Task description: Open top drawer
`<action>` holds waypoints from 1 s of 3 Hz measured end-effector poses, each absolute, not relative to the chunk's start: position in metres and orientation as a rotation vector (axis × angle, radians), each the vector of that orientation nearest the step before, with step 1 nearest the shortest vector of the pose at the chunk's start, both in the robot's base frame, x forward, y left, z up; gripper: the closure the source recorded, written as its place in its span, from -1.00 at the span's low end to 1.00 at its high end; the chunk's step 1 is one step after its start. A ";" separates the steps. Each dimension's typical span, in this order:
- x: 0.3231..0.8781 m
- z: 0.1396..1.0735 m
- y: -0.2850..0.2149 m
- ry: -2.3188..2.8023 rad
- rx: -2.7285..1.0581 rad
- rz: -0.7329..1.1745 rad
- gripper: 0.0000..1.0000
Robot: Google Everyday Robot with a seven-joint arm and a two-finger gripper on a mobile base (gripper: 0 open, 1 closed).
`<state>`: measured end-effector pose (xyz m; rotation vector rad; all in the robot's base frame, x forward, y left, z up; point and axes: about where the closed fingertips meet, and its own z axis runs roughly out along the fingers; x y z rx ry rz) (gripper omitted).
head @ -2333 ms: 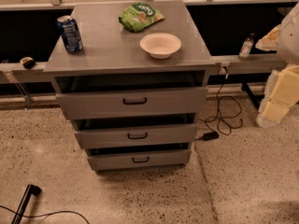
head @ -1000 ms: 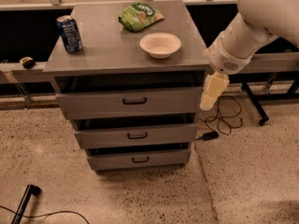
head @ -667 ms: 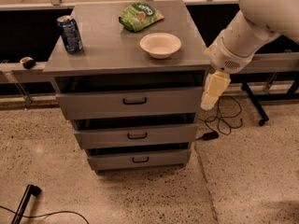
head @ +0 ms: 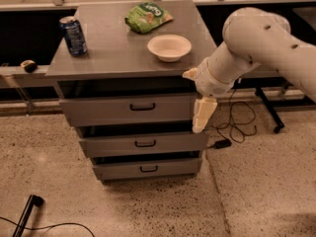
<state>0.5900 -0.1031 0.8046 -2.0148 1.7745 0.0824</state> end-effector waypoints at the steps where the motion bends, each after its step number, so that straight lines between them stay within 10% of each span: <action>1: 0.607 0.761 -0.072 1.606 -2.083 0.132 -1.00; 3: 0.657 0.714 -0.042 1.582 -2.159 0.148 -1.00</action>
Offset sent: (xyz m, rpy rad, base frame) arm 0.0698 0.0700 -0.0984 0.0334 -0.0247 0.2283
